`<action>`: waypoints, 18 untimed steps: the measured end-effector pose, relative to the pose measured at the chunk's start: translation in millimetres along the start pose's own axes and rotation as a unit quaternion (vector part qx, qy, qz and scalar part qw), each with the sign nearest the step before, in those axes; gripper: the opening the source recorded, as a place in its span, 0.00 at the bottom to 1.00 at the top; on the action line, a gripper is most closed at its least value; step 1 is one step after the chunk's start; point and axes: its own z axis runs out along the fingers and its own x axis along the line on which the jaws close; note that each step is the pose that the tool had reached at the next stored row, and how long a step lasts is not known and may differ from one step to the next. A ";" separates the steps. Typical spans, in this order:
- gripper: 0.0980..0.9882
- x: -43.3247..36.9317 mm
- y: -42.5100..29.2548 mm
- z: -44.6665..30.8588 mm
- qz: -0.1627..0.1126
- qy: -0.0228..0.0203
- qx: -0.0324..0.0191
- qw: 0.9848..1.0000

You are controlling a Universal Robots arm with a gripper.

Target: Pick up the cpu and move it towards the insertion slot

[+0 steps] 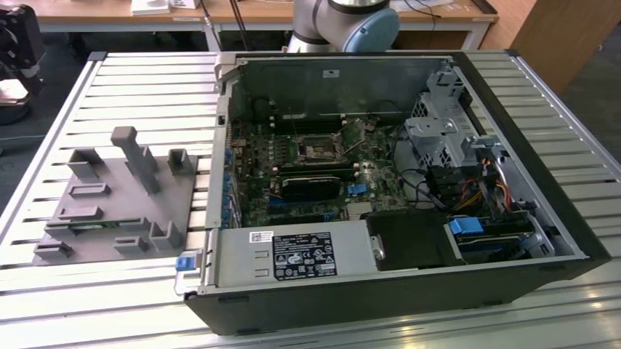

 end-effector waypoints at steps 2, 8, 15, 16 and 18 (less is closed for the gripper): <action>0.50 -2.8 0.0 0.0 0.000 0.000 0.000 1.000; 0.50 -12.3 0.1 0.0 0.000 0.000 0.000 1.000; 0.50 -22.6 0.1 -0.2 -0.001 0.000 0.000 1.000; 0.50 -23.6 0.1 -0.1 -0.001 0.000 0.000 1.000; 0.50 -25.6 0.1 -0.2 -0.001 0.000 0.000 1.000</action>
